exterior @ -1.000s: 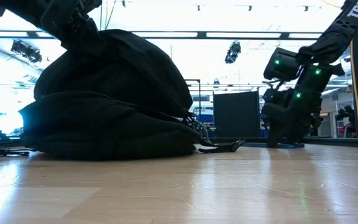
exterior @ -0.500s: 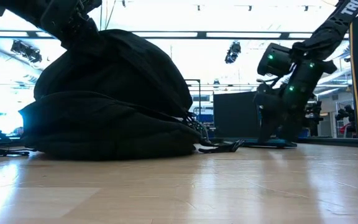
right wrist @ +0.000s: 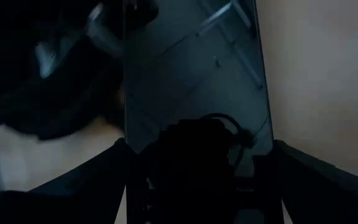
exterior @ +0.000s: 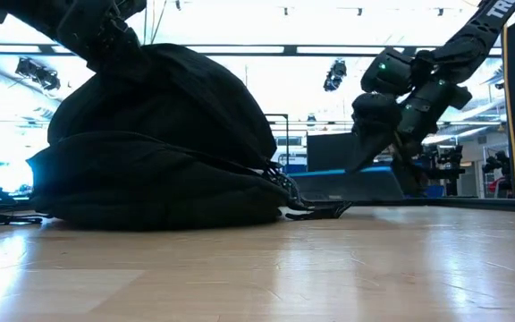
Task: Unpack backpack
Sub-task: Put the smartphone into the backpack
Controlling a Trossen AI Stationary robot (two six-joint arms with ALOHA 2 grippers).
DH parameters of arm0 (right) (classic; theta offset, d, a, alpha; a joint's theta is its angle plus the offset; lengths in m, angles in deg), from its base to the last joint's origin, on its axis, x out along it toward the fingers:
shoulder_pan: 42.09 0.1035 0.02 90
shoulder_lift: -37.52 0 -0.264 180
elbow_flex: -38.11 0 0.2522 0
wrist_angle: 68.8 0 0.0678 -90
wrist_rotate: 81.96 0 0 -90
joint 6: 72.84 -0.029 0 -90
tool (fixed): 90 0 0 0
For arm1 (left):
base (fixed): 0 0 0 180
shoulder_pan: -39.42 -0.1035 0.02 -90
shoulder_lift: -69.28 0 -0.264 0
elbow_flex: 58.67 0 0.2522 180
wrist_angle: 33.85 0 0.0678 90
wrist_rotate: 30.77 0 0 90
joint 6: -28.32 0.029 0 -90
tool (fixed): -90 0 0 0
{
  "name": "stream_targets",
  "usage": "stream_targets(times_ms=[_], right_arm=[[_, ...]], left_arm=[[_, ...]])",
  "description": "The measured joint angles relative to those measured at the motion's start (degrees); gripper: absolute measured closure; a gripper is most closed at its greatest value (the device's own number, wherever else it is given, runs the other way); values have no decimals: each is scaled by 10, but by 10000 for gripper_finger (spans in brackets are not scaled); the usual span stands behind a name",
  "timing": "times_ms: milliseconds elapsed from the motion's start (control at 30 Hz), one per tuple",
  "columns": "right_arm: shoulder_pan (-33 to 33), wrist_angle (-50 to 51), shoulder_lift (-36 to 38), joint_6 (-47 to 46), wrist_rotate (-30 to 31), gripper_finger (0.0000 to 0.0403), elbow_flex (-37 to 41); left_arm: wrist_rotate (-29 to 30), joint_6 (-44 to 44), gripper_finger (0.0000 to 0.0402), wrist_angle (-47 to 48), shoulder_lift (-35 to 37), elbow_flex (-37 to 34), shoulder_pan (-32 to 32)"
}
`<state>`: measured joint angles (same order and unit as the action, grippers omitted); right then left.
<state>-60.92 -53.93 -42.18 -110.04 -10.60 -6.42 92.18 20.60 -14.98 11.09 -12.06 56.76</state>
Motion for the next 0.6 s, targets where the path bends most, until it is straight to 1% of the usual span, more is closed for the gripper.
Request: stream_targets(times_ms=[167, 367, 467, 600], right_arm=[[58, 1, 1, -33, -41, 84, -1], [142, -20, 2, -64, -32, 84, -1], [176, -56, 2, -74, -27, 84, -1], [212, -152, 2, -82, -28, 84, -2]], left_arm=[[0, 0, 401, 2, 0, 0, 0], [0, 0, 401, 0, 0, 0, 0], [0, 0, 401, -7, 0, 0, 0], [0, -3, 401, -18, 0, 0, 0]])
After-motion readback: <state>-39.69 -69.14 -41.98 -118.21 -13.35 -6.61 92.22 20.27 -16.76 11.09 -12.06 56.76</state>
